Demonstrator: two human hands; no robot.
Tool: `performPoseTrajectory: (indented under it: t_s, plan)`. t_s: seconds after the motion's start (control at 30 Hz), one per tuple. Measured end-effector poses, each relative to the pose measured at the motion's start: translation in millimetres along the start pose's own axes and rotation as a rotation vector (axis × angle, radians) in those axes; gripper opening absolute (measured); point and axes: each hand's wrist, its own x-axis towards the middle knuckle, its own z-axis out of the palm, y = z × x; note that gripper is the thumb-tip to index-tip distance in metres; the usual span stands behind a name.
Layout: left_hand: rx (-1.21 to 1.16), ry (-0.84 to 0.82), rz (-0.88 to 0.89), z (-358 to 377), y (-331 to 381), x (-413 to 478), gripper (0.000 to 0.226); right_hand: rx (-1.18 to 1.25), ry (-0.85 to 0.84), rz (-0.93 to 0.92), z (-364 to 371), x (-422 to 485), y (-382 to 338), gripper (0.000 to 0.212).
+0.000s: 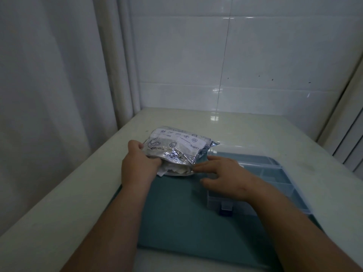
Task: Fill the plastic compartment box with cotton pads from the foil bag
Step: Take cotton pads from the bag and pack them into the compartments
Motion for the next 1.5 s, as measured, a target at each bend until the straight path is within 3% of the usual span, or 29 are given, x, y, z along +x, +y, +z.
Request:
performPoseTrajectory:
  t_s: [0.3, 0.5, 0.83, 0.97, 1.13, 1.3, 1.5]
  plan:
    - [-0.016, 0.006, 0.027, 1, -1, 2, 0.044, 0.01, -0.008, 0.007, -1, 0, -1, 0.046]
    - [-0.082, -0.144, -0.043, 4, -4, 3, 0.05, 0.029, -0.007, 0.004, 0, 0, -1, 0.044]
    - [0.069, -0.015, 0.037, -5, 6, -5, 0.04, 0.086, 0.055, 0.028, 0, 0, -1, 0.048]
    - [0.081, 0.038, 0.047, -8, 16, -11, 0.037, 0.006, 0.1, 0.007, -2, 0, -3, 0.05]
    - [-0.12, 0.063, 0.146, -13, 22, -16, 0.036, -0.049, 0.085, 0.012, -2, -1, -5, 0.049]
    - [-0.382, -0.049, 0.287, -13, 23, -18, 0.041, -0.057, 0.091, 0.006, -2, -1, -5, 0.046]
    - [-0.466, -0.207, 0.32, -14, 32, -23, 0.048, 0.011, 0.114, -0.028, -7, -4, -5, 0.026]
